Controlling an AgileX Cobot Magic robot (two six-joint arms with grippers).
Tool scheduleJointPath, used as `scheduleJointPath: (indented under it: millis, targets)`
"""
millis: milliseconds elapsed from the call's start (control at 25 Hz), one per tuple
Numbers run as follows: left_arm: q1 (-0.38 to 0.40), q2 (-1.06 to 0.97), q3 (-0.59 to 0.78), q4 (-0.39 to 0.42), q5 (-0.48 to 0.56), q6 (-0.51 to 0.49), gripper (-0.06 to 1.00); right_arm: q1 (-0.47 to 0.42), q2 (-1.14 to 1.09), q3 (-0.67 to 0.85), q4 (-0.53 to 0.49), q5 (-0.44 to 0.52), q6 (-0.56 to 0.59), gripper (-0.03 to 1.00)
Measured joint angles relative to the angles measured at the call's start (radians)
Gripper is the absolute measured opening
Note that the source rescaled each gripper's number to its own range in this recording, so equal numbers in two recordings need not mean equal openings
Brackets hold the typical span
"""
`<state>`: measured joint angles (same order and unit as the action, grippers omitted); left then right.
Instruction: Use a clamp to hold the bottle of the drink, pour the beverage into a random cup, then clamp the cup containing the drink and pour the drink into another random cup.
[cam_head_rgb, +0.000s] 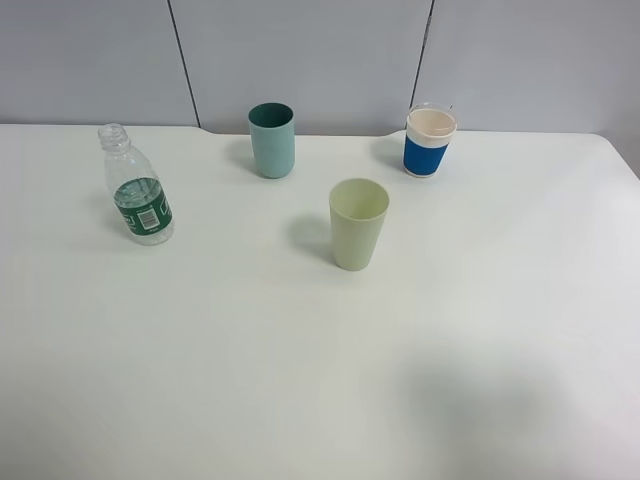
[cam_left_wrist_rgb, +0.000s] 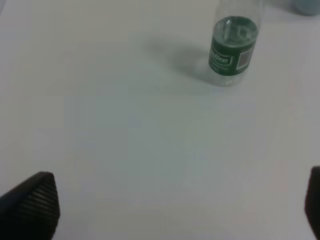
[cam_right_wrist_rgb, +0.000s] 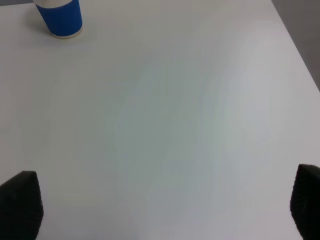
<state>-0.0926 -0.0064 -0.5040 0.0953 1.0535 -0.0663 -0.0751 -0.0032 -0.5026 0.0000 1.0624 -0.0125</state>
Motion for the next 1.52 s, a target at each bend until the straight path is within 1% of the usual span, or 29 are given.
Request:
scheduleJointPath:
  millis: [280, 360, 520, 560, 840, 1040, 1520]
  targets:
    - [0.006, 0.000, 0.000, 0.000, 0.000, 0.000, 1.00, 0.000, 0.000, 0.000, 0.000, 0.000, 0.000, 1.00]
    - [0.036, 0.000, 0.000, 0.000, 0.000, 0.000, 1.00, 0.000, 0.000, 0.000, 0.000, 0.000, 0.000, 1.00]
    - [0.142, 0.000, 0.000, 0.000, 0.000, 0.000, 1.00, 0.000, 0.000, 0.000, 0.000, 0.000, 0.000, 1.00]
    - [0.151, 0.000, 0.000, 0.000, 0.000, 0.000, 1.00, 0.000, 0.000, 0.000, 0.000, 0.000, 0.000, 1.00]
    - [0.158, 0.000, 0.000, -0.002, 0.000, -0.002, 1.00, 0.000, 0.000, 0.000, 0.000, 0.000, 0.000, 1.00]
    - [0.158, 0.000, 0.000, -0.026, 0.000, -0.003, 1.00, 0.000, 0.000, 0.000, 0.000, 0.000, 0.000, 1.00]
    - [0.161, 0.000, 0.000, -0.027, 0.000, -0.003, 1.00, 0.000, 0.000, 0.000, 0.000, 0.000, 0.000, 1.00]
